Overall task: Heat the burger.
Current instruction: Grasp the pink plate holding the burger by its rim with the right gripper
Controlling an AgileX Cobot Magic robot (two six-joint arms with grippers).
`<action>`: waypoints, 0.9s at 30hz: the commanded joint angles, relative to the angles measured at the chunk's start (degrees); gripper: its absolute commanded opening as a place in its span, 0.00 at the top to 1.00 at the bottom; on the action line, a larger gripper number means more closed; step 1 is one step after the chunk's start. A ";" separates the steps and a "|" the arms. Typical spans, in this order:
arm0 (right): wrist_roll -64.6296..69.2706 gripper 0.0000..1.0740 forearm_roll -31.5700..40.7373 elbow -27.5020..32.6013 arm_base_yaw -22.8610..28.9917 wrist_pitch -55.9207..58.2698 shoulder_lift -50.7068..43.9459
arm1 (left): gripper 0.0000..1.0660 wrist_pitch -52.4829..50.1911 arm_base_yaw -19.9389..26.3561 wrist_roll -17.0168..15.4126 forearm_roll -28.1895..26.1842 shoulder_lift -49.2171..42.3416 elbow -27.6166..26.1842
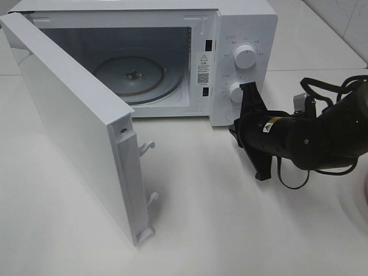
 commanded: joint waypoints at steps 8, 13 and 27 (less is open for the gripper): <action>-24.92 1.00 -1.83 1.89 -0.34 16.67 -11.29 | 0.06 -0.17 -0.23 -0.17 0.00 -1.26 0.11; -37.82 0.99 -1.78 1.89 -0.34 25.90 -15.64 | 0.06 -0.17 -0.23 -0.17 0.00 -1.26 0.11; -66.86 0.96 -3.67 1.83 -0.34 48.93 -24.98 | 0.06 -0.17 -0.23 -0.17 0.00 -1.26 0.11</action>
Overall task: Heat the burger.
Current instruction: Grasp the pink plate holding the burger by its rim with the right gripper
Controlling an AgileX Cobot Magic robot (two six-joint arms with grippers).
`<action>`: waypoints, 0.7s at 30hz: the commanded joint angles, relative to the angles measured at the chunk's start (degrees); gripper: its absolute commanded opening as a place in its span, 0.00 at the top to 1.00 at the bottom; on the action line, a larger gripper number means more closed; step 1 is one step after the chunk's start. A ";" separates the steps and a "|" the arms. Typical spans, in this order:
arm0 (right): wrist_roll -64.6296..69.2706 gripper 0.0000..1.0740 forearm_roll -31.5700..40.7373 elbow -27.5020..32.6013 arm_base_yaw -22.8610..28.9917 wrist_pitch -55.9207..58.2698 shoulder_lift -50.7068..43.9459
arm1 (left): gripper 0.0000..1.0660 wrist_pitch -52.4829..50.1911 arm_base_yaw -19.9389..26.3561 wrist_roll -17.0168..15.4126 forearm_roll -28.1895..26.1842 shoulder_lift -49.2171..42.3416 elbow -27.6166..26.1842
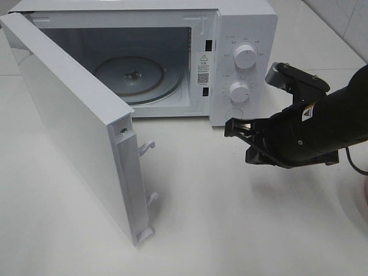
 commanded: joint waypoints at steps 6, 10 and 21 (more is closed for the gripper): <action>-13.64 0.92 -8.94 0.00 -0.23 17.13 -6.76 | 0.06 -0.17 -0.23 -0.17 0.00 -1.26 0.11; -14.27 0.81 -11.92 0.00 -0.23 21.83 -9.68 | 0.06 -0.17 -0.23 -0.17 0.00 -1.26 0.11; -16.62 0.06 -16.27 -0.06 -2.41 27.39 -15.99 | 0.06 -0.17 -0.23 -0.17 0.00 -1.26 0.11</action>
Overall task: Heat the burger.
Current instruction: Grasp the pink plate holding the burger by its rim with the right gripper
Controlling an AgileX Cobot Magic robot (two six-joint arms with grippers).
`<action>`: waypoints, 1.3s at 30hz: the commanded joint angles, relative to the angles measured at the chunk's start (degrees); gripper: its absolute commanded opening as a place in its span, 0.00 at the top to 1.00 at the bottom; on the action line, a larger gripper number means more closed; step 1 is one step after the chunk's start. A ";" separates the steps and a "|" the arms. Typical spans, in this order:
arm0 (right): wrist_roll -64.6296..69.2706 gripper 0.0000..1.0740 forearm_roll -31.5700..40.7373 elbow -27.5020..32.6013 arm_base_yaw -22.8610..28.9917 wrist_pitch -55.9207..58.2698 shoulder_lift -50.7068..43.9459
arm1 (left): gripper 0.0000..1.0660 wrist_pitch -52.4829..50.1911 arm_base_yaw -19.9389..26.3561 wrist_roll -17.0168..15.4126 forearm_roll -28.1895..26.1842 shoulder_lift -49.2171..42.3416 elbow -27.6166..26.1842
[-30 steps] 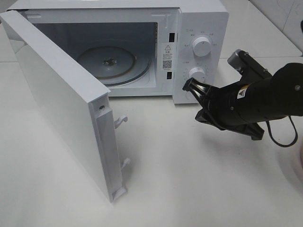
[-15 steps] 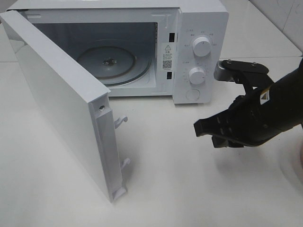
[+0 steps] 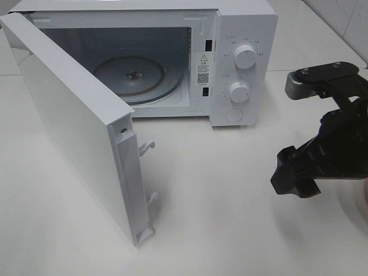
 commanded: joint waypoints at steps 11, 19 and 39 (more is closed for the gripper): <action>-1.78 0.11 -6.02 -0.34 -15.07 7.22 -0.57 | 0.06 -0.17 -0.23 -0.17 0.00 -1.26 0.11; -1.60 0.15 -7.79 -0.34 -21.72 5.56 -0.40 | 0.06 -0.17 -0.23 -0.17 0.00 -1.26 0.11; 4.18 0.17 -15.01 -0.34 -26.76 -4.81 18.96 | 0.06 -0.17 -0.23 -0.17 0.00 -1.26 0.11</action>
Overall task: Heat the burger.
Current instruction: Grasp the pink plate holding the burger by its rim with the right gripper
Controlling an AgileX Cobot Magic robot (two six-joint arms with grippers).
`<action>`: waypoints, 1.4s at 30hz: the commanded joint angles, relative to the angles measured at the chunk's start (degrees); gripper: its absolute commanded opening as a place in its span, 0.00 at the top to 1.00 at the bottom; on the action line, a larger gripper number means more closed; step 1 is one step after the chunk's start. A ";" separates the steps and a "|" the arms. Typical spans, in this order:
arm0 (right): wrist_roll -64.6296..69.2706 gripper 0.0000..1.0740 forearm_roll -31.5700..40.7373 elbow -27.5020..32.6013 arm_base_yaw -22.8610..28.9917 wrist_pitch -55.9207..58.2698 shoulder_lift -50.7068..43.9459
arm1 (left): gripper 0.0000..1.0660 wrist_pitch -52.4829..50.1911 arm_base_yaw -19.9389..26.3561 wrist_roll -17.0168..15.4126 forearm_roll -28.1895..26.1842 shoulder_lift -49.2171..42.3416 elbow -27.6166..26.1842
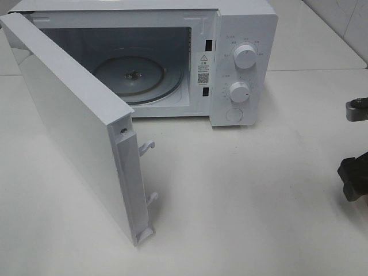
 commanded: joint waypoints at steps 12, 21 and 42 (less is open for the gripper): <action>1.09 0.20 -0.69 -1.20 -4.24 -6.07 8.88 | 0.06 -0.17 -0.23 -0.17 0.00 -1.26 0.11; 1.83 0.50 0.80 -1.20 -4.24 -6.42 9.97 | 0.06 -0.17 -0.23 -0.17 0.00 -1.26 0.11; 2.69 1.00 0.69 -1.20 -4.07 -4.41 9.91 | 0.06 -0.17 -0.23 -0.17 0.00 -1.26 0.11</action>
